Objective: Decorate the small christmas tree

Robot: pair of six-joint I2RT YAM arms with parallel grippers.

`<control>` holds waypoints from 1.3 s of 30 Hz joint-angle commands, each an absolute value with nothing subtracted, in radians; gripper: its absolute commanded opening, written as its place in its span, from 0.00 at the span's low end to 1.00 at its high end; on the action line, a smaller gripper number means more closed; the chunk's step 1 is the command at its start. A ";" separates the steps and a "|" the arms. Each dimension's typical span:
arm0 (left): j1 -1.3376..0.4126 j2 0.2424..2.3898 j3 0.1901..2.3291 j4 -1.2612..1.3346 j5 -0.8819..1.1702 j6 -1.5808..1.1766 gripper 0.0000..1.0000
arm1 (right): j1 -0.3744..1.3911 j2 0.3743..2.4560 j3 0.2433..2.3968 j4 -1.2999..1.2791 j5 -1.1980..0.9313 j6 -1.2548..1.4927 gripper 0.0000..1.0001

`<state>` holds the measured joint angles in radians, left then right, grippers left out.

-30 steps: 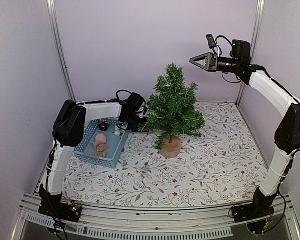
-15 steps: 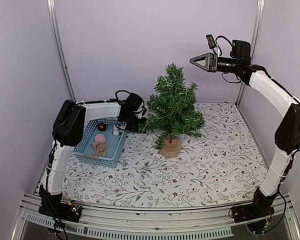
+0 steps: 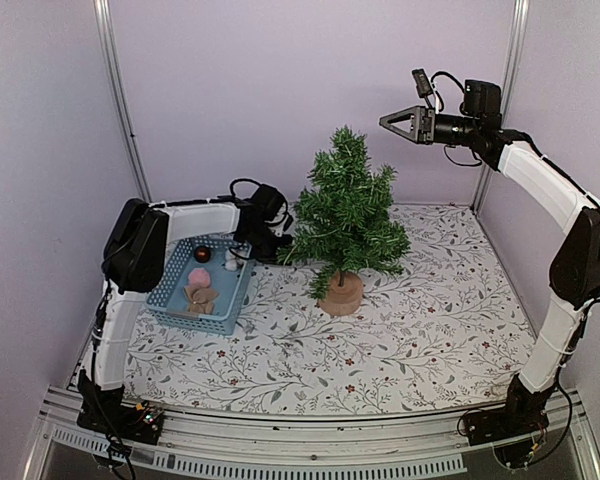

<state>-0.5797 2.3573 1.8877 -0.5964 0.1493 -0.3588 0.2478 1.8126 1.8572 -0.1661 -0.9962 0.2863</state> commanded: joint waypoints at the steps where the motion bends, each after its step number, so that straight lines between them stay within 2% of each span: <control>1: -0.572 2.284 1.878 -0.609 0.155 -0.345 0.19 | 0.247 1.787 1.856 -0.174 -0.985 0.273 0.53; 16: -0.591 2.326 1.877 -0.624 0.160 -0.320 0.19 | 0.248 1.790 1.859 -0.173 -0.985 0.277 0.53; 39: -0.647 2.445 1.789 -0.715 -0.011 -0.227 0.13 | 0.234 1.791 1.855 -0.175 -0.974 0.279 0.52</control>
<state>-0.6281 2.3619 1.8721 -0.6163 0.0559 -0.2604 0.2451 1.8126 1.8572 -0.1688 -0.9947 0.2867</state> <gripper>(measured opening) 0.131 0.525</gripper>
